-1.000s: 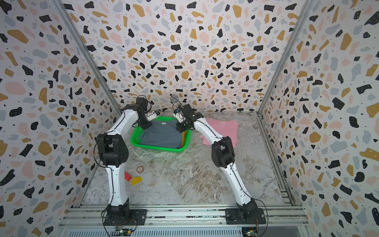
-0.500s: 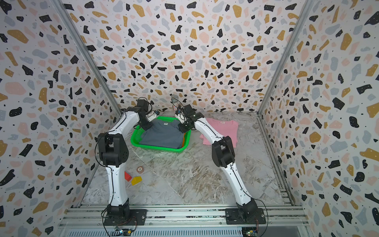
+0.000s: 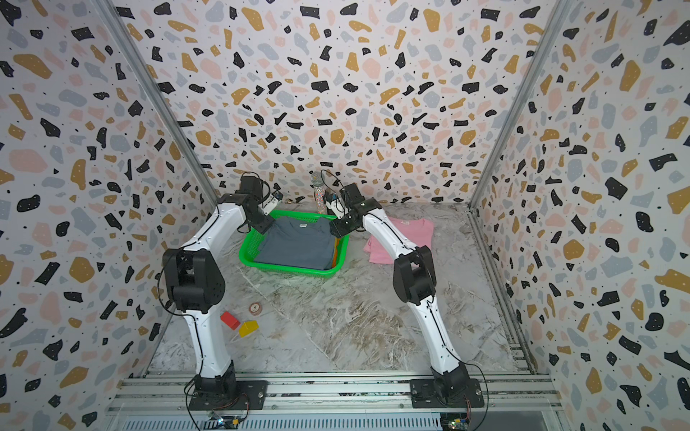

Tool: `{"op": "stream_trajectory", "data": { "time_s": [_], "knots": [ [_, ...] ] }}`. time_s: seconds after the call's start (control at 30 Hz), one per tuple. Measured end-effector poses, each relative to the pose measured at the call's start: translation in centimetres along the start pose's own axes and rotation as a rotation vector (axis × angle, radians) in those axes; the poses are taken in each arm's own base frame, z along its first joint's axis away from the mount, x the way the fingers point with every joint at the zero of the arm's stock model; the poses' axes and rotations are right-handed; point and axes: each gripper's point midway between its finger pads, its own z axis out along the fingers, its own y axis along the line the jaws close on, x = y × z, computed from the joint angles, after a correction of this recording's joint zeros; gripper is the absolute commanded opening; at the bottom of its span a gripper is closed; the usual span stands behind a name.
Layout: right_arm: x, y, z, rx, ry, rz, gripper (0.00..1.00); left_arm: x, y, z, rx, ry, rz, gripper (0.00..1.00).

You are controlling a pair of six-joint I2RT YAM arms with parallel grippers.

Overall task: Put the folded t-shirts into the basket
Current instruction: Place the T-shirt in the bin.

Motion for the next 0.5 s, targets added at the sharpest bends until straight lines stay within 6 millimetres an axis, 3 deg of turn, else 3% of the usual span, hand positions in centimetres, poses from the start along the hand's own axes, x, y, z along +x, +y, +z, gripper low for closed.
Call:
{"op": "stream_trajectory", "data": {
  "time_s": [0.1, 0.2, 0.37, 0.5],
  "knots": [
    [-0.4, 1.0, -2.2, -0.057, -0.025, -0.011, 0.62, -1.2, -0.9, -0.9, 0.045, -0.054, -0.016, 0.67],
    [-0.3, 1.8, -4.6, -0.103, -0.041, -0.028, 0.64, -1.8, -2.5, -0.3, 0.102, -0.069, -0.024, 0.66],
    [2.1, 1.7, -8.0, -0.111, -0.026, -0.058, 0.65, -2.6, -4.6, 3.5, 0.186, -0.042, -0.04, 0.66],
    [5.4, 0.6, -10.1, -0.078, 0.014, -0.068, 0.68, -1.6, -6.1, 6.7, 0.225, 0.015, -0.037, 0.66]
  ]
}}
